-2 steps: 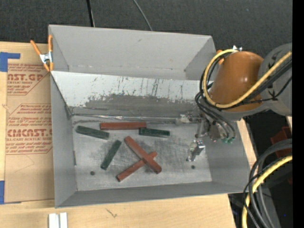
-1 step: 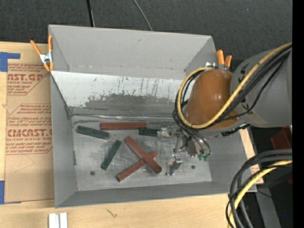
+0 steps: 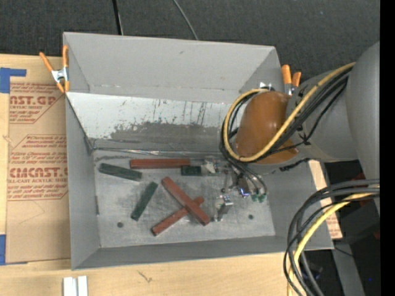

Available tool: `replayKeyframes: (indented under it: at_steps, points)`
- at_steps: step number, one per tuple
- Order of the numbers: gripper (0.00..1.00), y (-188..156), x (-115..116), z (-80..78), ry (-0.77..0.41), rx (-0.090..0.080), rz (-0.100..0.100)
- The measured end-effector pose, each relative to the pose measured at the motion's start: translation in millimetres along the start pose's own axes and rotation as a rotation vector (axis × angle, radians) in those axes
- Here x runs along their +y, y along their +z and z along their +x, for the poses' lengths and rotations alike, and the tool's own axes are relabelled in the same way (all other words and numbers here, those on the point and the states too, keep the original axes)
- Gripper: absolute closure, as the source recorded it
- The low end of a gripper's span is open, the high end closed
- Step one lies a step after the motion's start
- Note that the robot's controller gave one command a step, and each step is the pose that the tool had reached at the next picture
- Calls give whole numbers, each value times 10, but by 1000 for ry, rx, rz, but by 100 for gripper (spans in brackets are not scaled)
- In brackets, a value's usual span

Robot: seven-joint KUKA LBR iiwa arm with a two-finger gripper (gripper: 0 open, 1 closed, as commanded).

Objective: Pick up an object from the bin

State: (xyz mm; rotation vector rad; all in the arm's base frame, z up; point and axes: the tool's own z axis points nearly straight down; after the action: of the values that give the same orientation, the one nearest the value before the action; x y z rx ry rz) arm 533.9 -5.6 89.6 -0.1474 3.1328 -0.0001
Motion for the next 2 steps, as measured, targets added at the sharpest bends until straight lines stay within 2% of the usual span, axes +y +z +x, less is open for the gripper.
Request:
replayKeyframes:
  at_steps: [1, 2]
  points:
    - [0, 165, 26, -10, -14, -1, 2]
    - [0, 143, 97, 134, -65, 2, -1]
